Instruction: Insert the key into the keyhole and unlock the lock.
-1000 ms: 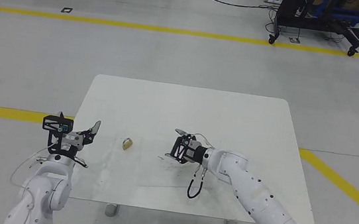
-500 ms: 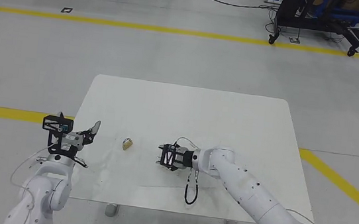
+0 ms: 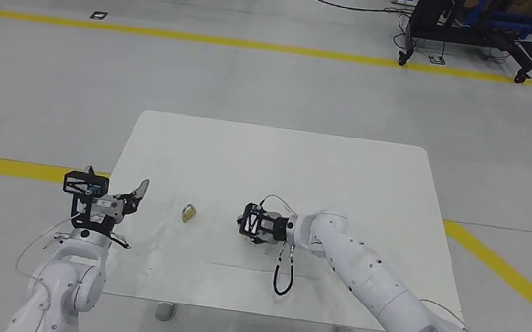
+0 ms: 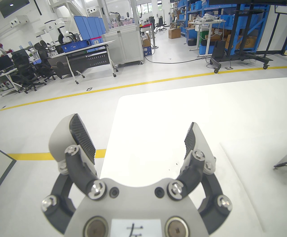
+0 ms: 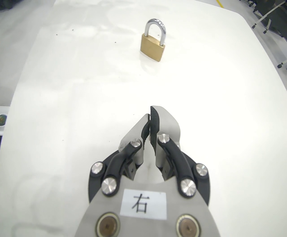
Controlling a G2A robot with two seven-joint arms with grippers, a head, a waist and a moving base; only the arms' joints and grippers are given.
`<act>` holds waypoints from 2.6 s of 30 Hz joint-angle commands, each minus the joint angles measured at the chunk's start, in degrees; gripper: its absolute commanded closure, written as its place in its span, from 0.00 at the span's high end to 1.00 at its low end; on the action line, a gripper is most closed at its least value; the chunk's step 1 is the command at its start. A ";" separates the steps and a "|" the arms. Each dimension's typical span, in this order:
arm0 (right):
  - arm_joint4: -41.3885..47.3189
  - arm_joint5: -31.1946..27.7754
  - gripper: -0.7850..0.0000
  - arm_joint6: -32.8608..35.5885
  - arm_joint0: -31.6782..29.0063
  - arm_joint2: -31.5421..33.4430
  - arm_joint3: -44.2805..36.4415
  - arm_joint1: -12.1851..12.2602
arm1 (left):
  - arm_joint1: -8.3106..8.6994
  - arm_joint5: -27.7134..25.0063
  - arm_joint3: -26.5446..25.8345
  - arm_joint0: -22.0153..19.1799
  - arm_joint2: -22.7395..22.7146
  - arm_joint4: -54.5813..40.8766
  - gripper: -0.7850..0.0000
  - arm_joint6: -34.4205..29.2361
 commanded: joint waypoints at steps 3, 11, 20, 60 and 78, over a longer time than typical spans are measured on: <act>-0.25 1.39 0.00 -1.45 0.06 1.46 0.63 0.47 | 0.00 0.00 0.00 0.00 0.00 0.00 1.00 0.00; -1.32 1.89 0.00 -2.41 -0.85 3.97 -1.25 1.69 | 0.00 0.00 0.00 0.00 0.00 0.00 1.00 0.00; -1.39 1.61 0.00 -2.12 -1.26 4.51 -2.09 1.97 | 0.00 0.00 0.00 0.00 0.00 0.00 1.00 0.00; -1.39 1.61 0.00 -2.12 -1.26 4.51 -2.09 1.97 | -1.82 -15.36 4.93 -16.78 28.70 34.02 1.00 -27.10; -2.37 0.83 0.00 -6.67 -3.51 6.65 -3.43 3.32 | -2.38 -18.82 7.28 -18.47 29.79 33.28 1.00 -26.94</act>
